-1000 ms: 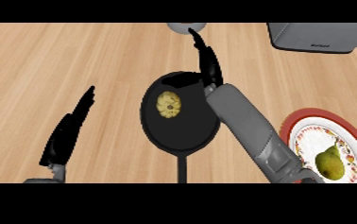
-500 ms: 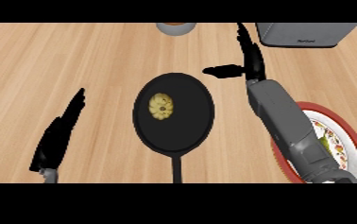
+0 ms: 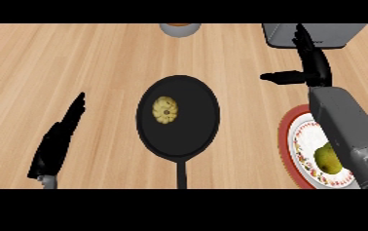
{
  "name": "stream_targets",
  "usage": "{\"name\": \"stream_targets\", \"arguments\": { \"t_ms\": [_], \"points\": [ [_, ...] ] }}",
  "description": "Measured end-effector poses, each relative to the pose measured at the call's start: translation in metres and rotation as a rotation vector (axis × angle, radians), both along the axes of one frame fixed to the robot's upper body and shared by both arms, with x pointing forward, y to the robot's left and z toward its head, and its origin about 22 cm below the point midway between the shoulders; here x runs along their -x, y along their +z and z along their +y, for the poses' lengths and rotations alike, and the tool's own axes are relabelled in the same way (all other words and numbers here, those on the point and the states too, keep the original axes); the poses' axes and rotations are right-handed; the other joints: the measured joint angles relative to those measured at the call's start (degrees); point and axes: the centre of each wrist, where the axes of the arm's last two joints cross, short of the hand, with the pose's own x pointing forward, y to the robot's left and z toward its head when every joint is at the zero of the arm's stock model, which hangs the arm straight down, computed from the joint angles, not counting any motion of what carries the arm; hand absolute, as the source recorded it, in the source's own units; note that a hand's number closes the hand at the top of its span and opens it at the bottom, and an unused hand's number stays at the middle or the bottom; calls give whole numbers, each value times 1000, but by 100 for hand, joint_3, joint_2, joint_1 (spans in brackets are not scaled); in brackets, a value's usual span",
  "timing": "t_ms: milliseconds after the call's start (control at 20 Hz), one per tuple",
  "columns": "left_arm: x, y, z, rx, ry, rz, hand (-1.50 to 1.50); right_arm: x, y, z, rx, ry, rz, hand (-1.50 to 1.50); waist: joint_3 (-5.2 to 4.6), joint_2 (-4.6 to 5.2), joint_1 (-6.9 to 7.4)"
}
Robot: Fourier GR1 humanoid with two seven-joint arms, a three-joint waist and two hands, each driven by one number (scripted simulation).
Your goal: Pick the squash from the plate and place it in the pan
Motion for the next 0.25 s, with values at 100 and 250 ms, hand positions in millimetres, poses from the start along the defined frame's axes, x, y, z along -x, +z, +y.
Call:
{"name": "stream_targets", "arguments": {
  "t_ms": [100,250],
  "points": [
    [0,2,-3,0,1,1,0,7,-2,-24,2,6,0,-150,1,1,5],
    [1,0,-2,0,2,-3,0,10,10,-52,9,19,6,-150,1,0,5]
  ]
}}
